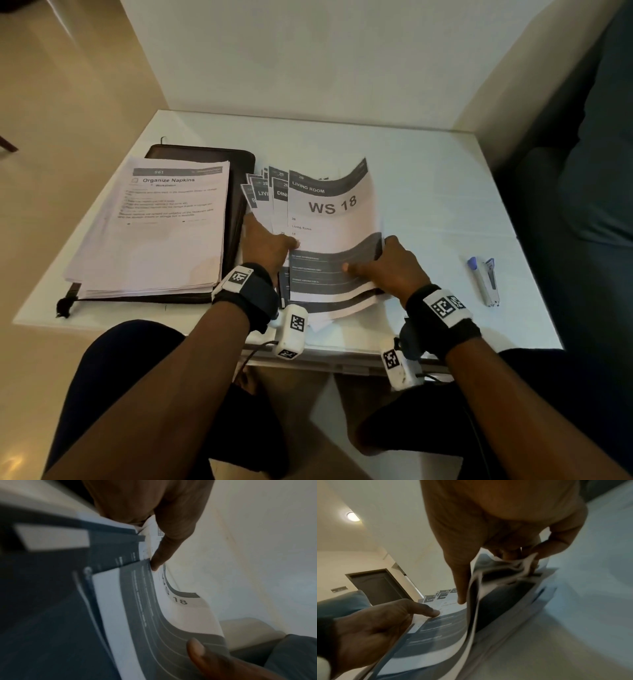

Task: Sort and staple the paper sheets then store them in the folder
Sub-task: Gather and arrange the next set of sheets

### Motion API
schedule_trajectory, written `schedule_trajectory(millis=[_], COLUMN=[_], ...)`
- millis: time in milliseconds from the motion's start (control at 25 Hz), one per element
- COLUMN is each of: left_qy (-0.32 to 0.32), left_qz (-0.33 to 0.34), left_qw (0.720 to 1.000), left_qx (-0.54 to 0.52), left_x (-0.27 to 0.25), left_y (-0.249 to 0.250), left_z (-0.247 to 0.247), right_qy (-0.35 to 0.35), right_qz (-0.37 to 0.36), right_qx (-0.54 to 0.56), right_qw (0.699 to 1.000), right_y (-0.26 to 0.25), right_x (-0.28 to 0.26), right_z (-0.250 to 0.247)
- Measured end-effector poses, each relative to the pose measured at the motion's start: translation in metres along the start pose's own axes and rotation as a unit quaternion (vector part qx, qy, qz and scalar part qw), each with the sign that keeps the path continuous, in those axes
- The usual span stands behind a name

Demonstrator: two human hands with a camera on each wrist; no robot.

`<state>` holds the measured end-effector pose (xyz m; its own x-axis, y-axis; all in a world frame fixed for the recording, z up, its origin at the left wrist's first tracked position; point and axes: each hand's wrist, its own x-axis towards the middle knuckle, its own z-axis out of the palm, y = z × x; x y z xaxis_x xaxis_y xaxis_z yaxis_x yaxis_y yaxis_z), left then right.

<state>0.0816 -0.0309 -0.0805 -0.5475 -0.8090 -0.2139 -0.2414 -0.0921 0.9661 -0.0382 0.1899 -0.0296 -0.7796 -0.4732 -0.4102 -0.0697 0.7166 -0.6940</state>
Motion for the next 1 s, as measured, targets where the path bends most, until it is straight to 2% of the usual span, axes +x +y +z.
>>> schedule_trajectory(millis=[80,120,200,280,360,440,600,720,800,920,1000], left_qy=[-0.027,-0.042,-0.071,-0.095,-0.102,-0.099,-0.094,-0.083,-0.087,-0.086,-0.061], left_qz=[0.046,0.073,0.125,0.177,0.210,0.240,0.217,0.192,0.182,0.201,0.220], left_qw=[0.999,0.996,0.988,0.977,0.969,0.963,0.968,0.973,0.976,0.973,0.970], left_qx=[-0.011,-0.022,-0.049,-0.078,-0.079,-0.073,-0.087,-0.096,-0.080,-0.075,-0.084], left_x=[-0.017,-0.026,-0.042,-0.048,-0.053,-0.054,-0.053,-0.054,-0.060,-0.066,-0.064], left_y=[0.024,0.042,0.070,0.096,0.116,0.132,0.131,0.117,0.111,0.116,0.120], left_z=[0.008,0.011,0.014,0.015,0.016,0.020,0.028,0.027,0.032,0.041,0.047], right_qy=[0.024,0.049,0.048,0.004,-0.012,0.008,0.024,0.014,0.035,0.081,0.095], right_qz=[0.010,0.013,-0.012,-0.096,-0.192,-0.261,-0.304,-0.263,-0.242,-0.263,-0.281], right_qx=[-0.047,-0.007,0.161,0.311,0.342,0.345,0.327,0.300,0.284,0.301,0.310], right_qw=[0.999,0.999,0.986,0.945,0.920,0.901,0.894,0.917,0.927,0.913,0.903], right_y=[0.007,0.006,-0.004,-0.022,-0.042,-0.059,-0.061,-0.039,-0.028,-0.028,-0.031], right_x=[0.005,0.010,0.009,0.002,-0.010,-0.017,-0.023,-0.021,-0.019,-0.021,-0.021], right_z=[-0.017,-0.031,-0.064,-0.100,-0.117,-0.128,-0.125,-0.104,-0.094,-0.091,-0.093])
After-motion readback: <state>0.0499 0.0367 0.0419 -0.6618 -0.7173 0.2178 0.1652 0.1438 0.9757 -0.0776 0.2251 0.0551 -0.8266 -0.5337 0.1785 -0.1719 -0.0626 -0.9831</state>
